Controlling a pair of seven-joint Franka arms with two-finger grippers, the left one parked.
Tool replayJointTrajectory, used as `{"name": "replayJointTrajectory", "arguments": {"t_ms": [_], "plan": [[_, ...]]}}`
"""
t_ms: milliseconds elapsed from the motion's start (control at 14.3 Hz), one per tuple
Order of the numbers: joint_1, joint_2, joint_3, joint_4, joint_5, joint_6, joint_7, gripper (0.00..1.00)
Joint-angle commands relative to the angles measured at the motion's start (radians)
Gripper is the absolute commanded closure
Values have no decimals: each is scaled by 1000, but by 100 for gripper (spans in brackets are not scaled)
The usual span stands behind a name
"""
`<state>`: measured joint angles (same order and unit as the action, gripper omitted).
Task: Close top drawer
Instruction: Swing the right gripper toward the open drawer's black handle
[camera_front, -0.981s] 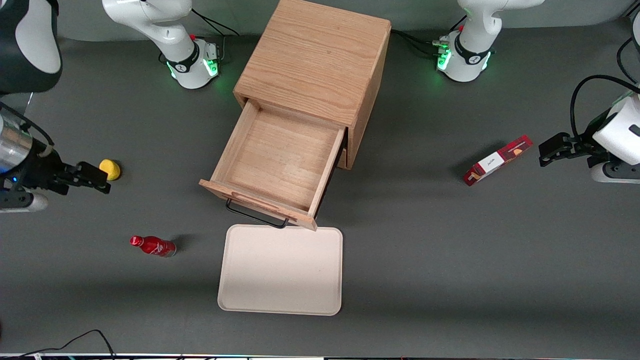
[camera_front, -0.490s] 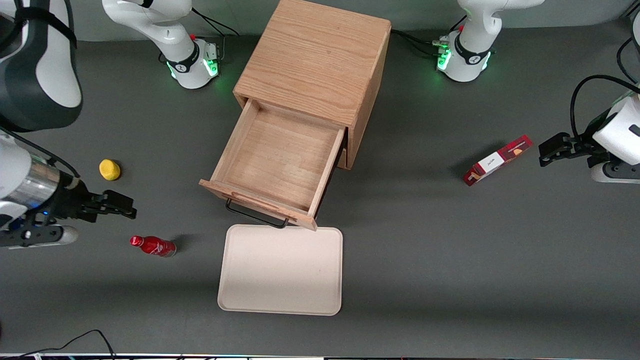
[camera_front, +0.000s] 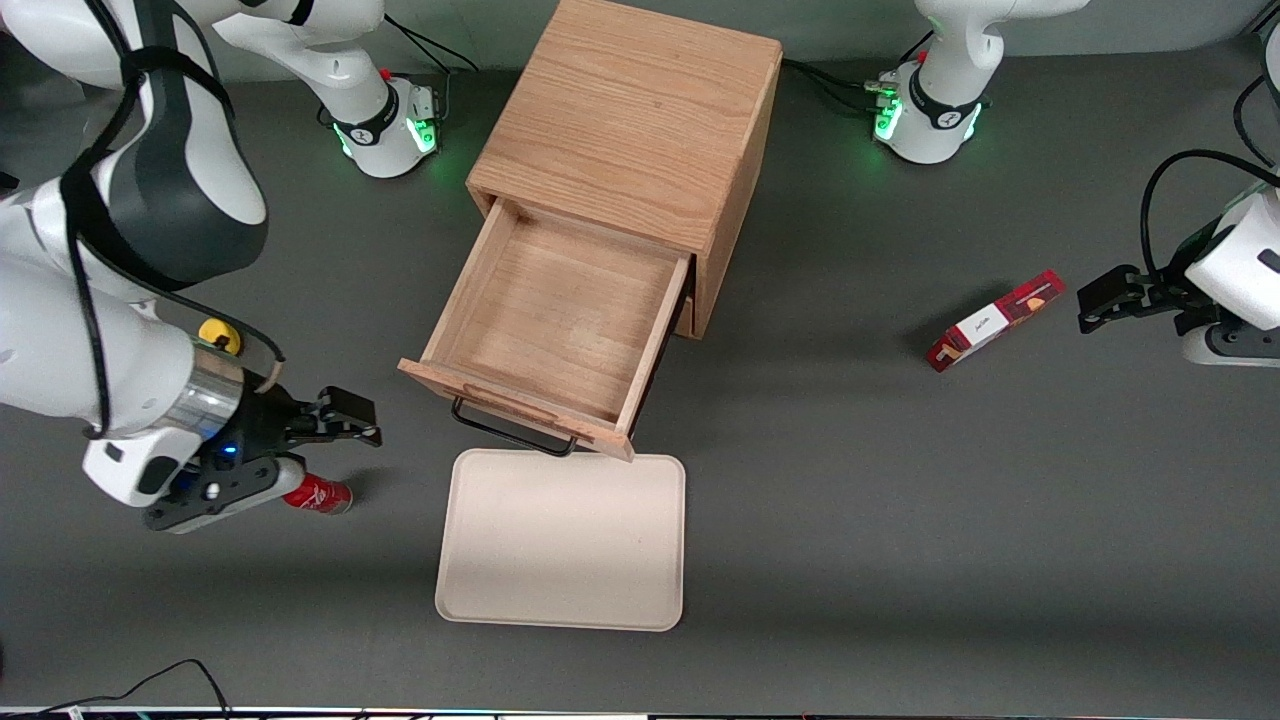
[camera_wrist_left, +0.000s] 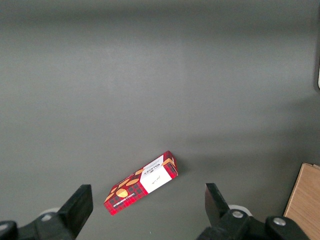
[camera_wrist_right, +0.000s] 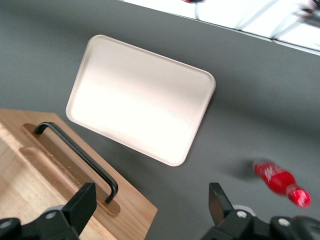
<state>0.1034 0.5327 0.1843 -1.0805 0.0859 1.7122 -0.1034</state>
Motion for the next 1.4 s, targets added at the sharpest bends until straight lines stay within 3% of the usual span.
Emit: {"name": "replayJointTrajectory", "arguments": {"t_ms": [0, 350, 1331], "plan": [[-13, 49, 44, 50, 15, 3, -160, 0], [-7, 102, 90, 36, 11, -5, -292, 0], [1, 191, 147, -44, 12, 20, -325, 0]]}}
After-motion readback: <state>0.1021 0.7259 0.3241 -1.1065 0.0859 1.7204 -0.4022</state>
